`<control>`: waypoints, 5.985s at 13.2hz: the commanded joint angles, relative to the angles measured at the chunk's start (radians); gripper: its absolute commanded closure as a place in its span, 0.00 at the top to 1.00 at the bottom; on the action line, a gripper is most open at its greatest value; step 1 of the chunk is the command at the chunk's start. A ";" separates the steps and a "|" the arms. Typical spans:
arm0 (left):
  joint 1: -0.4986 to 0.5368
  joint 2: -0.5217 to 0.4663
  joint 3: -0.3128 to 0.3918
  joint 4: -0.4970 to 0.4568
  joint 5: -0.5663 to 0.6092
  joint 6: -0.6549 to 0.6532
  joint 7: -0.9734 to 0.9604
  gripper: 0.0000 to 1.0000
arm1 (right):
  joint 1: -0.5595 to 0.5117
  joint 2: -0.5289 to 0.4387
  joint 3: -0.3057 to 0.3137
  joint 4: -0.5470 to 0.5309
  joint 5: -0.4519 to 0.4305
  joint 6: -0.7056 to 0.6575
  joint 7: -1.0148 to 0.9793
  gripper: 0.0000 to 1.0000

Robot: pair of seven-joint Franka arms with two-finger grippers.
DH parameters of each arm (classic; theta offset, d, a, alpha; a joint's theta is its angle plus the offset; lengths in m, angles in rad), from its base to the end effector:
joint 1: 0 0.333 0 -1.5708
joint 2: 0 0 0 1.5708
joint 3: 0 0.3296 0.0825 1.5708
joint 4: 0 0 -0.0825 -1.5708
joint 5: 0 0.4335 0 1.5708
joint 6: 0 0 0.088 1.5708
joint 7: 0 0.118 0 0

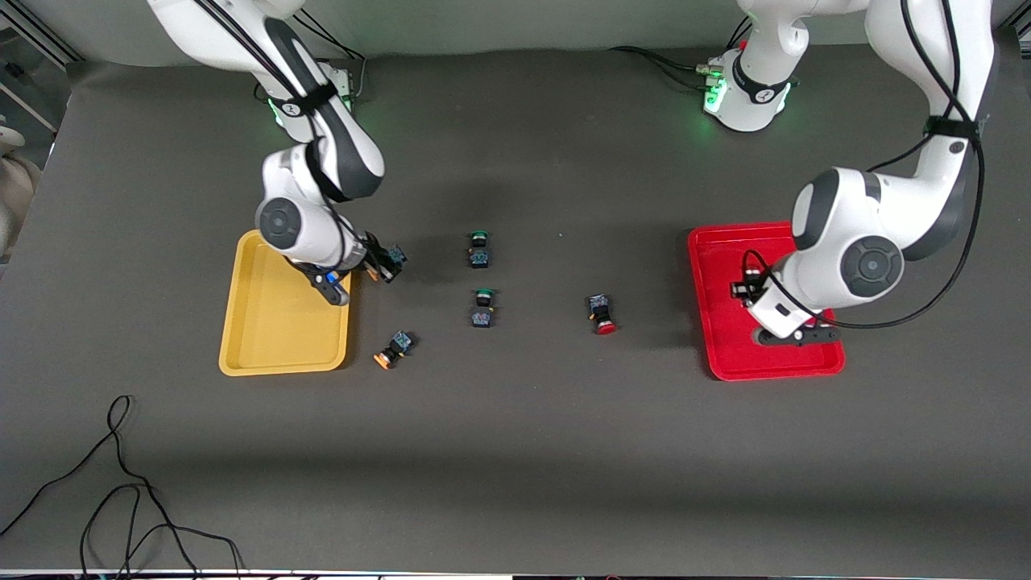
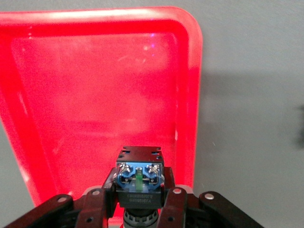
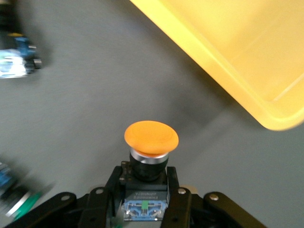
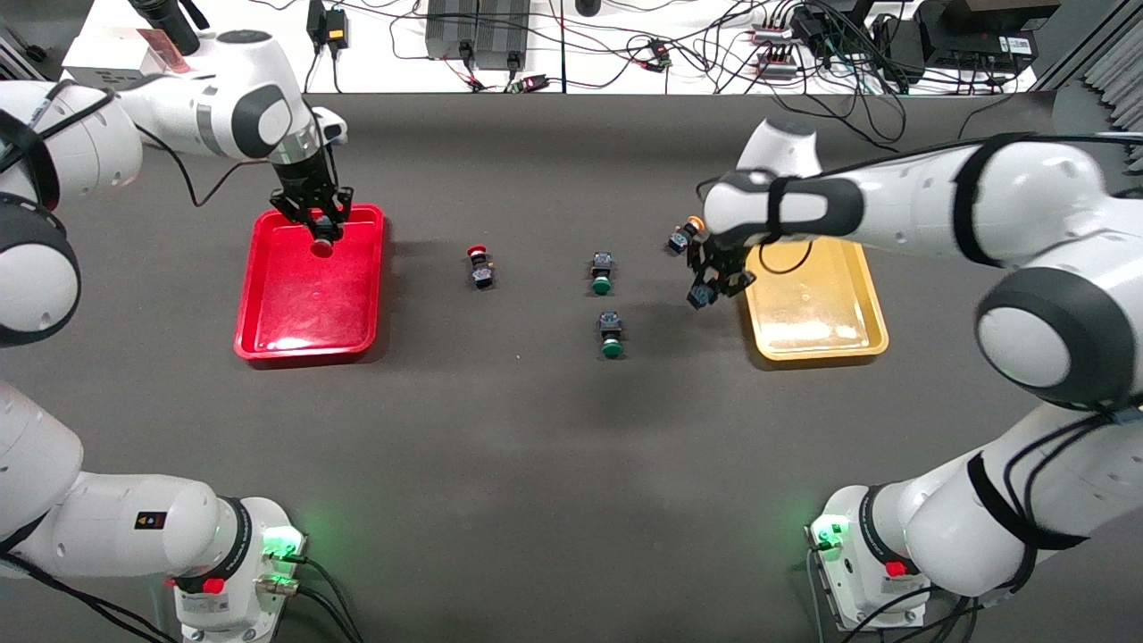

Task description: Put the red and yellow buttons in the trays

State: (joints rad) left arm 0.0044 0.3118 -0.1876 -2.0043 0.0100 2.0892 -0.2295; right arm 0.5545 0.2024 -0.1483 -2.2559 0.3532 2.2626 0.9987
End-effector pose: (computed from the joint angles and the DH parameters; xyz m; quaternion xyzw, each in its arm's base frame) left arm 0.6038 -0.1102 0.2565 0.9933 0.0213 -0.1132 0.0017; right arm 0.5011 0.2269 0.2246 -0.9026 0.4057 0.1418 0.0229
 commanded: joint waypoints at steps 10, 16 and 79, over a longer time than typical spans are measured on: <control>0.013 0.064 -0.001 0.020 0.051 0.070 -0.005 0.99 | 0.005 -0.173 -0.307 -0.020 -0.151 -0.175 -0.266 0.15; -0.131 0.039 -0.035 0.151 0.025 -0.049 -0.298 0.99 | 0.004 -0.009 -0.434 -0.057 -0.148 -0.092 -0.468 0.16; 0.158 -0.226 -0.032 0.426 0.033 -0.629 0.297 0.99 | 0.252 0.345 -0.583 0.207 0.197 0.028 -0.585 0.24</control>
State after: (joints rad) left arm 0.1642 0.0753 -0.2166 -1.6501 0.0562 1.5088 0.0535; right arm 0.7979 0.5314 -0.7266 -2.0436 0.5487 2.2618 0.4336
